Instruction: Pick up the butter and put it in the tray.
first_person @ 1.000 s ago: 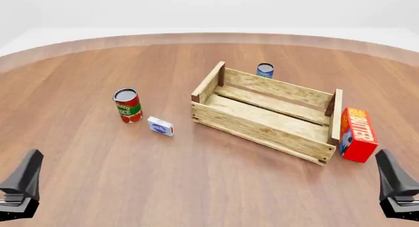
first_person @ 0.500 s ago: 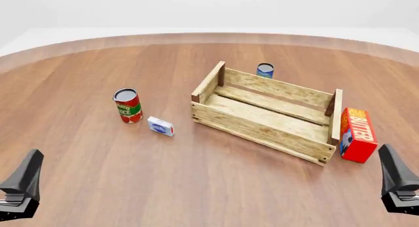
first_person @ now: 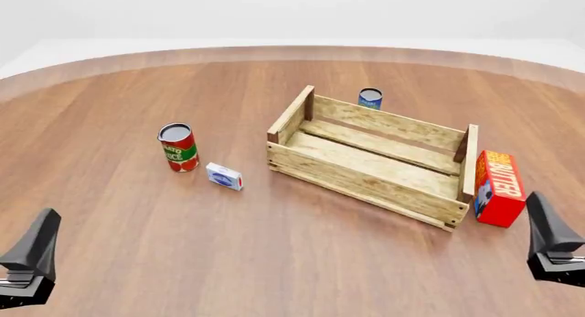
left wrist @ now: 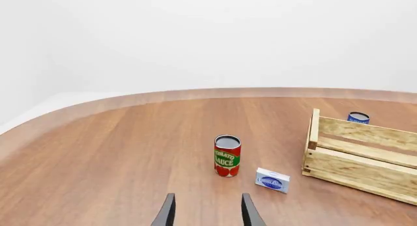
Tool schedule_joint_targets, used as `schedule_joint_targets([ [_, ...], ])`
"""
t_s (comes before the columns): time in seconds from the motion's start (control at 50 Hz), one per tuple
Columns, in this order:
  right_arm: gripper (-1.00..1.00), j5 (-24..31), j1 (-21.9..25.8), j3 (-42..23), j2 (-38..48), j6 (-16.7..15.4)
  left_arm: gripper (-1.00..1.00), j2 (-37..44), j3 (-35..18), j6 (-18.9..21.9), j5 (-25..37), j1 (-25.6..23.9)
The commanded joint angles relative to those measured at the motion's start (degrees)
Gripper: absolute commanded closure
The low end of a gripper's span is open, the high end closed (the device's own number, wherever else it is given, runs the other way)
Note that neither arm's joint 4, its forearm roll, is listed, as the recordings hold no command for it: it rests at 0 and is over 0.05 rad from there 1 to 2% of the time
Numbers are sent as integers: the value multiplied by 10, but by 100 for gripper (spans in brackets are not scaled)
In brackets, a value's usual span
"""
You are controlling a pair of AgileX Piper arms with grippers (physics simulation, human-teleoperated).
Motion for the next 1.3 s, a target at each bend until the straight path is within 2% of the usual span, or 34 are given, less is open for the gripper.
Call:
schedule_joint_targets([
  [0.02, -100, -42, -12, 3, 44, 3, -100, 0, 0, 0, 0, 0],
  [0.24, -100, -73, -27, 3, 82, -2, -100, 0, 0, 0, 0, 0],
  [0.32, -100, -98, -32, 3, 114, 16, -100, 0, 0, 0, 0, 0],
  [0.64, -100, -139, -46, 3, 163, 7, -100, 0, 0, 0, 0, 0],
  [0.88, -100, -207, -65, 3, 244, 7, -100, 0, 0, 0, 0, 0],
  [1.3, -100, -393, -76, 3, 455, 11, -100, 0, 0, 0, 0, 0],
])
